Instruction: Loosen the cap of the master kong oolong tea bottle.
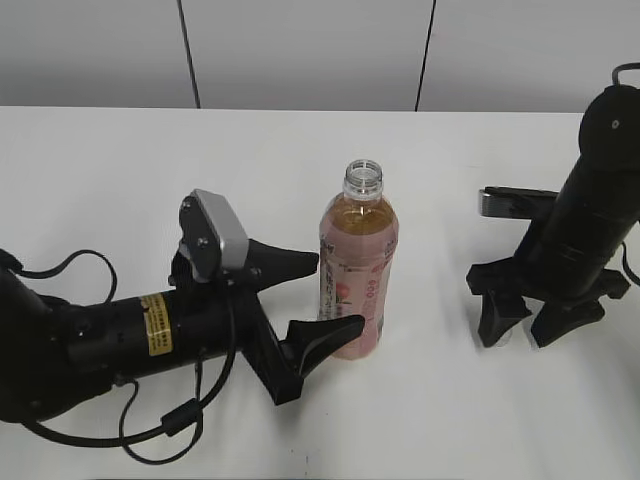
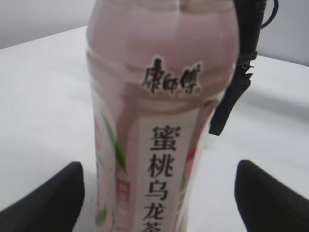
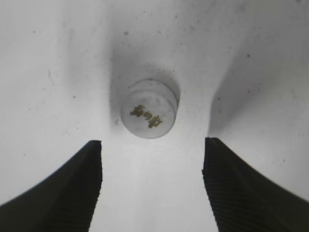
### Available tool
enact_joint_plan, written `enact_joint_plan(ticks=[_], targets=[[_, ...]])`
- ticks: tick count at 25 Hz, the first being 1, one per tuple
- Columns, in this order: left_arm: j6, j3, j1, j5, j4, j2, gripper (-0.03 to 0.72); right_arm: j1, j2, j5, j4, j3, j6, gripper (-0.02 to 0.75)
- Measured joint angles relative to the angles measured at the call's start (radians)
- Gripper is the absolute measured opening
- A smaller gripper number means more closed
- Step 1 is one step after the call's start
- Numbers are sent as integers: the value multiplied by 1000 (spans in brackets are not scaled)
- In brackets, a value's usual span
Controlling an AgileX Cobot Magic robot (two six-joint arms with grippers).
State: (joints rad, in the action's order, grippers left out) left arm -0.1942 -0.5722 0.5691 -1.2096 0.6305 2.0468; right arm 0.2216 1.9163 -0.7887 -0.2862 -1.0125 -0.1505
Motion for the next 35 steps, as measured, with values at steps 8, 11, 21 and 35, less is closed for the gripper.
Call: enact_joint_plan(ticks=[8, 11, 21, 35], targets=[[0, 133, -50, 1, -41, -129, 567, 0, -37, -32, 0, 0, 0, 495], [0, 156, -97, 1, -71, -201, 566, 0, -80, -31, 0, 0, 0, 495], [0, 147, -313, 102, -391, -383, 564, 0, -125, -41, 0, 0, 0, 495], [-33, 147, -642, 395, -444, -565, 550, 0, -127, -86, 6, 0, 0, 495]])
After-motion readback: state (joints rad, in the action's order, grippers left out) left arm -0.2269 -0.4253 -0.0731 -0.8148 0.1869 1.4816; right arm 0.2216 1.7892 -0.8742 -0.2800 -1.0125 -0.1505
